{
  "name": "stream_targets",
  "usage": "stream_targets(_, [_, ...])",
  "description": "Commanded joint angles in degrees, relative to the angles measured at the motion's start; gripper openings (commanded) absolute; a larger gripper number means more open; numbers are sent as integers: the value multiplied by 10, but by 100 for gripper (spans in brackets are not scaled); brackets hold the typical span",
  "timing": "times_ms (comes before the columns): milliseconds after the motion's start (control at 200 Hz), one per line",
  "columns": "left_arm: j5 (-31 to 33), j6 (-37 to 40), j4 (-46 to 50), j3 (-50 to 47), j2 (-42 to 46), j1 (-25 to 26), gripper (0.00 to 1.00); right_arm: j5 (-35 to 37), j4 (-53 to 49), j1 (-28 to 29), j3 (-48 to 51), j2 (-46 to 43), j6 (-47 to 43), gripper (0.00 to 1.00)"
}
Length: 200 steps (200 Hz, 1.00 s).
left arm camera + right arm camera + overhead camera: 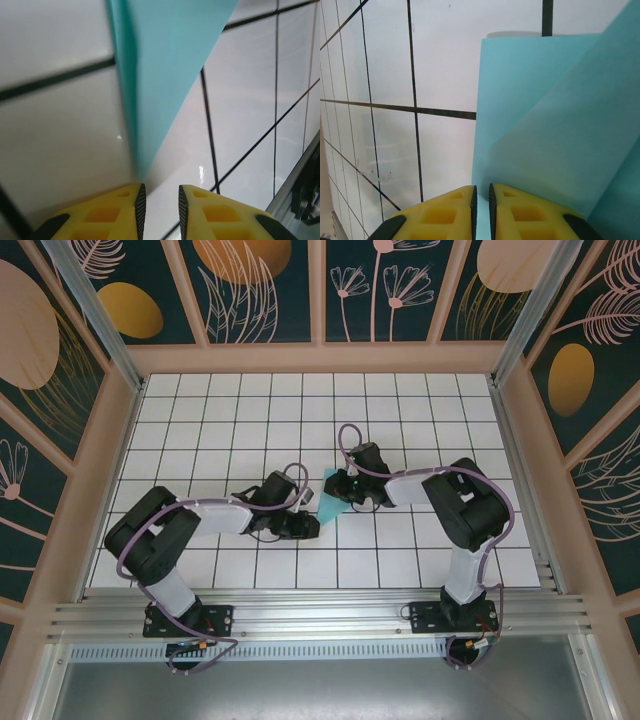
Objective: Fold a paper plane with a square sheet of paper (pick it up from the middle)
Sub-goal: Fourth fold the wing at the center of the table.
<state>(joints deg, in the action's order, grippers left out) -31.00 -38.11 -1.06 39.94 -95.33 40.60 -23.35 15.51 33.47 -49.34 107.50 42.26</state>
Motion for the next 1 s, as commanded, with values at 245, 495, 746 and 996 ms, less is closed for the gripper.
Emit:
stream_targets(245, [10, -87, -3, 34, 64, -20, 29, 65, -88, 6, 37, 51, -10, 19])
stream_targets(495, [-6, -119, -91, 74, -6, -21, 28, 62, -86, 7, 38, 50, -8, 19])
stream_targets(746, [-10, -122, -128, 70, -68, -21, 28, 61, -80, 6, 42, 48, -3, 19])
stream_targets(996, [-9, -116, -129, 44, -93, -20, 27, 64, -85, 7, 40, 46, -4, 19])
